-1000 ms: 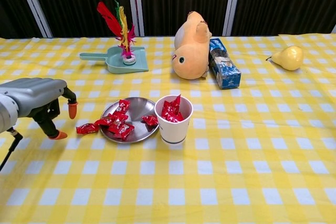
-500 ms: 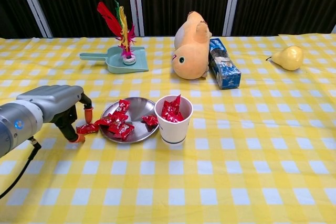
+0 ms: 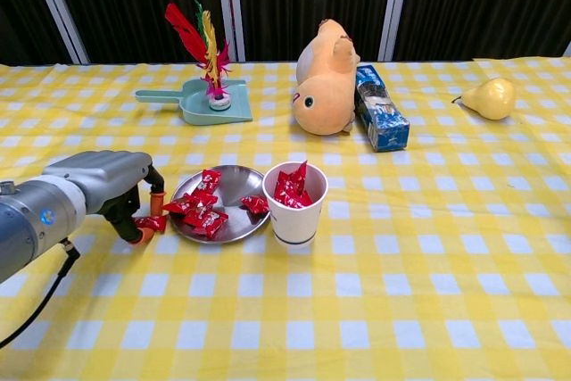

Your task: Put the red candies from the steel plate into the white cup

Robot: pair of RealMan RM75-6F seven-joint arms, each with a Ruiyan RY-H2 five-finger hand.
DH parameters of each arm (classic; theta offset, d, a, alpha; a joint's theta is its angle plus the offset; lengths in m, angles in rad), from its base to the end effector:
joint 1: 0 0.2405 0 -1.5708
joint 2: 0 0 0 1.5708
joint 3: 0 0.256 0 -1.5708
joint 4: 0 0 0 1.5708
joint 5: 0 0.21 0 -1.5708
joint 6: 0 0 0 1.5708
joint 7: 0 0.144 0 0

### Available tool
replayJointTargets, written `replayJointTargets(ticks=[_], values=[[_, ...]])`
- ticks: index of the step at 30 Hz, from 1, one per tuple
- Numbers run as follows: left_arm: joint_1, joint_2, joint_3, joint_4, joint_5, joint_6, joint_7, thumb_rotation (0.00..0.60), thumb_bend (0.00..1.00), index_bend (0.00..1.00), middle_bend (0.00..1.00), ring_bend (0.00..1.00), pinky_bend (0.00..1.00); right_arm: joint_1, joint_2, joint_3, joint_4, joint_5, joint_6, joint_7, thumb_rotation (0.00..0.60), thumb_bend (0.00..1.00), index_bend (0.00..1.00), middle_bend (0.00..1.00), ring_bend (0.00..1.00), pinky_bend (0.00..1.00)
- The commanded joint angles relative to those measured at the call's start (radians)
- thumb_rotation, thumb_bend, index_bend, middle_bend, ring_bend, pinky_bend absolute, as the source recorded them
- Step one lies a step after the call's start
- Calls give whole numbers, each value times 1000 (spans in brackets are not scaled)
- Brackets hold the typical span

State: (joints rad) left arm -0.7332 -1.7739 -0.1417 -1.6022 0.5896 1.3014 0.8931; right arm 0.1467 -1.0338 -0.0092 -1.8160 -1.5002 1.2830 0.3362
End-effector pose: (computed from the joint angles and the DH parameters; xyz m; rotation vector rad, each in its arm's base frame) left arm -0.1539 0.2893 -0.0663 -1.6799 -1.0516 -0.5045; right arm -0.2791 -0.1782 0.1329 1.3722 -1.4341 1.0883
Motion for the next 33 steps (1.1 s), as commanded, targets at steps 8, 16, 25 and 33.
replayJointTargets(ticks=[8, 16, 25, 33], values=[[10, 67, -26, -99, 47, 29, -13, 600, 430, 565, 940, 978, 1000, -1, 0, 0, -2, -2, 3, -2, 600, 327, 0, 0, 0, 0], [-40, 164, -101, -316, 146, 57, 22, 600, 427, 541, 935, 975, 1000, -1, -2, 1, -2, 0, 1, -3, 600, 327, 0, 0, 0, 0], [-201, 13, -163, -334, 87, 61, 179, 600, 425, 534, 935, 975, 1000, -2, -1, 2, 0, 0, 5, 4, 600, 327, 0, 0, 0, 0], [-261, -82, -178, -262, 10, 80, 227, 600, 425, 533, 934, 974, 1000, -1, 2, 1, -2, -3, 4, 14, 600, 327, 0, 0, 0, 0]])
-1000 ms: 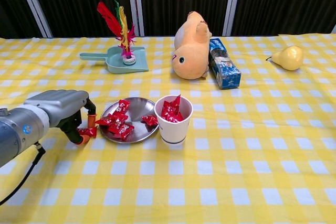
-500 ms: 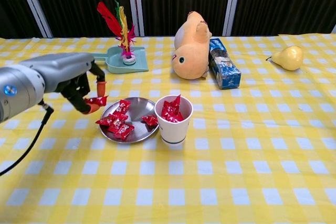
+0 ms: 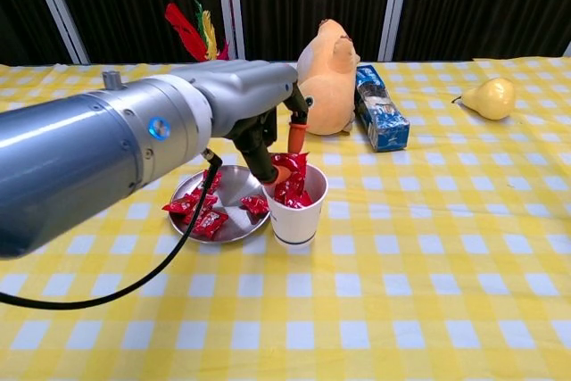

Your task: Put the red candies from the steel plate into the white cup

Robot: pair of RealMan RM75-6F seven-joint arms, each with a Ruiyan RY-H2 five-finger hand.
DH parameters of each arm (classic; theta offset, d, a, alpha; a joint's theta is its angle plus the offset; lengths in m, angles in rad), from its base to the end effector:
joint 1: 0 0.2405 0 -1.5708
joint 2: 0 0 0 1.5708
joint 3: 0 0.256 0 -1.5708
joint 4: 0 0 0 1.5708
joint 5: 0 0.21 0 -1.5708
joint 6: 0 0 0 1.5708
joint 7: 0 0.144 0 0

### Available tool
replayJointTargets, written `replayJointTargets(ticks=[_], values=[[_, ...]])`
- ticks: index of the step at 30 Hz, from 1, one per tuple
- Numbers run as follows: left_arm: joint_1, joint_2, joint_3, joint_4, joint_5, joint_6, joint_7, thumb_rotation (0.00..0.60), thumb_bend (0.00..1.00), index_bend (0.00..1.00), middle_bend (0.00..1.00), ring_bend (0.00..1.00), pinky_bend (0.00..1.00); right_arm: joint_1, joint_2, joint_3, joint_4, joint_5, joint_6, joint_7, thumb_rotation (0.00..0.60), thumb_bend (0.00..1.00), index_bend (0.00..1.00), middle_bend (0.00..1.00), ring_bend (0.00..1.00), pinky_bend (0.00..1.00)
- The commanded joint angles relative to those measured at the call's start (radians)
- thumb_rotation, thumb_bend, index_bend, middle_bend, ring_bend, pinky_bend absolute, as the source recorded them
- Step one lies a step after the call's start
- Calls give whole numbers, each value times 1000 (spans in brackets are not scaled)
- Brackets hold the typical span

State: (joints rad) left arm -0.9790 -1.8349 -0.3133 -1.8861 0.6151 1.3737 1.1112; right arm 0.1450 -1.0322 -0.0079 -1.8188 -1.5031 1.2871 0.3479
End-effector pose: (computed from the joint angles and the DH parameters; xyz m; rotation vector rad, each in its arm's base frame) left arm 0.0069 0.2735 -0.0522 -1.9082 -0.8868 -0.8457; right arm -0.2782 -0.1781 0.1337 1.3645 -1.4404 1.1012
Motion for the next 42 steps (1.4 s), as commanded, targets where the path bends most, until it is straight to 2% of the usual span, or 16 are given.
replayJointTargets(ticks=[1, 5, 12, 18, 23, 31, 37, 42], values=[[-19, -27, -8, 29, -19, 9, 9, 600, 425, 533, 933, 974, 1000, 0, 1, 0, 1, 0, -1, 4, 600, 327, 0, 0, 0, 0], [-34, -50, -18, 68, -33, 10, 6, 600, 404, 517, 931, 975, 1000, 2, 2, 1, 2, 2, -5, 13, 600, 327, 0, 0, 0, 0], [-53, -70, -36, 104, -66, -7, -7, 600, 266, 457, 917, 970, 1000, 4, 3, 2, 1, 2, -7, 16, 600, 326, 0, 0, 0, 0], [-51, -70, -39, 95, -56, -11, -39, 600, 220, 374, 902, 966, 1000, 3, 3, 1, 0, 1, -5, 12, 600, 327, 0, 0, 0, 0], [-37, -40, -38, 59, -31, 0, -70, 600, 217, 359, 895, 963, 1000, 2, 2, 2, 1, 3, -3, 11, 600, 327, 0, 0, 0, 0], [22, 82, 7, -18, 25, 37, -100, 600, 215, 352, 893, 962, 1000, 1, 1, 1, 1, 1, -2, 8, 600, 327, 0, 0, 0, 0], [85, 187, 65, -40, 15, 42, -125, 600, 215, 352, 886, 957, 1000, 2, 0, -1, 2, -1, -4, 0, 600, 327, 0, 0, 0, 0], [157, 261, 119, -62, 72, 66, -205, 600, 215, 356, 845, 933, 985, 1, 1, -2, 6, -2, -3, -3, 600, 327, 0, 0, 0, 0]])
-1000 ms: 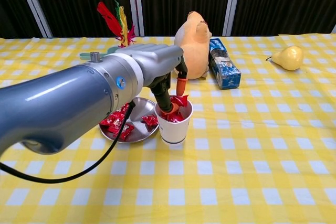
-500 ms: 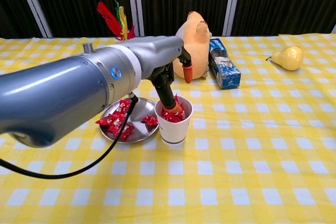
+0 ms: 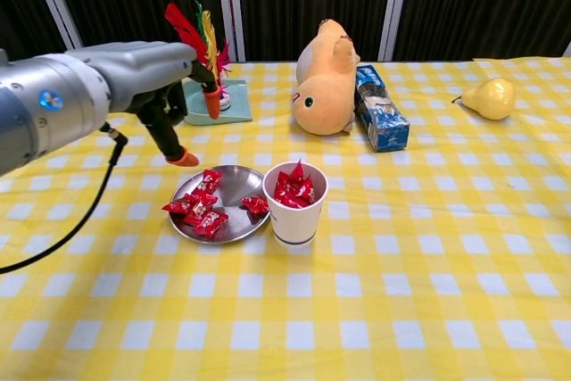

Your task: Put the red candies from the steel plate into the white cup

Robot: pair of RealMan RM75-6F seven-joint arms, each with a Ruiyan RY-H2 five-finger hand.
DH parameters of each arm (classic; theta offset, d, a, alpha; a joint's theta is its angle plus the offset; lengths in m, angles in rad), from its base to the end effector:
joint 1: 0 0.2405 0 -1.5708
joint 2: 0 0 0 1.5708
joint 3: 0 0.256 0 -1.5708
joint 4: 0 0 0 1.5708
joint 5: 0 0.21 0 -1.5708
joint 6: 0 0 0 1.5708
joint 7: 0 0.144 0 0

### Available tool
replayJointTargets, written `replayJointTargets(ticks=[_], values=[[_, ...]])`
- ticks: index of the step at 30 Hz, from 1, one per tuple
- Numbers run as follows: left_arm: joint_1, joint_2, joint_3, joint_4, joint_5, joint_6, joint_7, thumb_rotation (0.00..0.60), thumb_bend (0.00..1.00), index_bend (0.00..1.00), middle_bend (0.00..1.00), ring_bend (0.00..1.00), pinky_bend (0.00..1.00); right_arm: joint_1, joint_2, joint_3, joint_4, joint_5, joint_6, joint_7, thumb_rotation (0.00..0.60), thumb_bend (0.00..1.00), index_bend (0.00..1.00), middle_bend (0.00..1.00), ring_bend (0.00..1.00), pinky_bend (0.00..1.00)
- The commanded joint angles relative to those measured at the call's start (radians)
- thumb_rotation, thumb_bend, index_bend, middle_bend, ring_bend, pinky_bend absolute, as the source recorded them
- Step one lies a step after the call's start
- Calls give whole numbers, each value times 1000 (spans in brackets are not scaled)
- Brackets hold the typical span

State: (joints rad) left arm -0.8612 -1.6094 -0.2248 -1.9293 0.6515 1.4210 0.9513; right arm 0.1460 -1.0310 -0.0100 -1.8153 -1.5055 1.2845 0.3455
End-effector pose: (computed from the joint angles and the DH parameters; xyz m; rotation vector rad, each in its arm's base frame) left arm -0.0698 0.2982 -0.0010 -1.7194 -0.9173 -0.7724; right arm -0.2790 -0.1779 0.1337 1.3721 -1.4370 1.0939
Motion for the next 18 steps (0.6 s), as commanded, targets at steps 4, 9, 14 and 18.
replayJointTargets(ticks=[4, 9, 14, 18], values=[[135, 119, 105, -69, 152, 86, -145, 600, 215, 382, 815, 899, 946, 2, 1, -3, 7, -1, -7, -7, 600, 327, 0, 0, 0, 0], [266, 239, 228, -113, 335, 172, -283, 600, 215, 342, 618, 692, 778, 3, -2, -6, 11, -8, -5, -31, 600, 326, 0, 0, 0, 0], [418, 380, 418, -80, 600, 251, -475, 600, 210, 181, 264, 389, 537, 2, -11, -13, 30, -29, 3, -96, 600, 327, 0, 0, 0, 0], [512, 438, 513, 7, 755, 304, -603, 600, 183, 14, 5, 42, 267, -5, -27, -12, 50, -55, 35, -154, 600, 326, 0, 0, 0, 0]])
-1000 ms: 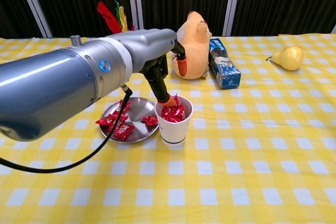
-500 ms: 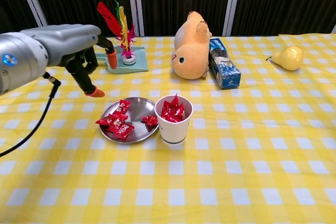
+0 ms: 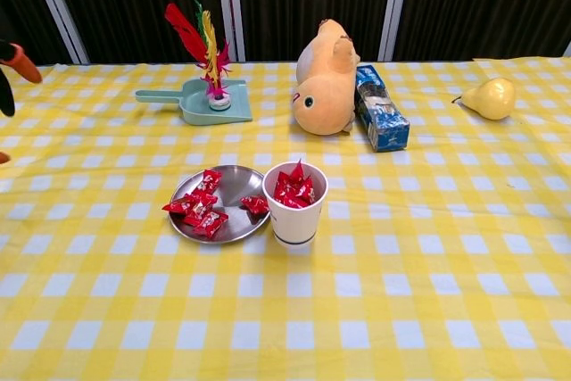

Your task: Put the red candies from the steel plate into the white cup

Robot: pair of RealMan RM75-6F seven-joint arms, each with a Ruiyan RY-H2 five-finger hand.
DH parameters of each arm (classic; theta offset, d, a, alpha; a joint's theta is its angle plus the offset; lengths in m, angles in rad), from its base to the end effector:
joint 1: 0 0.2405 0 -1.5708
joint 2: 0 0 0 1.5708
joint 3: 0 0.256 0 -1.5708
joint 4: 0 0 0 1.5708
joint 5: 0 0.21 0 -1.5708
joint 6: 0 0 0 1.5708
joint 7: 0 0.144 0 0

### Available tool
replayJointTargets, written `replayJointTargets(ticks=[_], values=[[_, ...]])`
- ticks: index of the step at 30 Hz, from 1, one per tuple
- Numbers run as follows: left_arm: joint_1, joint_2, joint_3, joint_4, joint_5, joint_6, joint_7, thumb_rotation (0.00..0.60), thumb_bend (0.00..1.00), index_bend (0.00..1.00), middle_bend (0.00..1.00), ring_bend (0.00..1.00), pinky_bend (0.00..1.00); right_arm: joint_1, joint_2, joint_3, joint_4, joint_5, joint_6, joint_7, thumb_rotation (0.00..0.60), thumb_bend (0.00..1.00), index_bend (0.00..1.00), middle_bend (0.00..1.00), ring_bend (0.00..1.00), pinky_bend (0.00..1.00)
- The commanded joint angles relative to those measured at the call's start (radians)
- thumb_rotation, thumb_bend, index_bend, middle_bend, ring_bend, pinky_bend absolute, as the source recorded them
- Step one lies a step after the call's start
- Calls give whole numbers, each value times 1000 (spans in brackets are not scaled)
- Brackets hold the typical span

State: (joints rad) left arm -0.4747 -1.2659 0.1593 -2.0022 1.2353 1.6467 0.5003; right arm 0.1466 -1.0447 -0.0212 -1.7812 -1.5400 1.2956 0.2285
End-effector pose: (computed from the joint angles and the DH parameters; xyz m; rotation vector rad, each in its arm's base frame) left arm -0.1950 0.2149 0.0958 -1.5246 -0.8859 -0.9053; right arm -0.2815 -0.1763 0.1311 1.4748 -1.3091 1.0171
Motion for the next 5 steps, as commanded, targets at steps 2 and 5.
replayJointTargets(ticks=[2, 5], values=[[165, 101, 154, 136, 224, 106, -190, 600, 161, 0, 0, 0, 129, -10, -23, 1, 23, -29, 41, -60, 600, 327, 0, 0, 0, 0], [210, 120, 183, 207, 268, 110, -214, 600, 136, 0, 0, 0, 35, -17, -36, -1, 28, -38, 59, -89, 600, 327, 0, 0, 0, 0]])
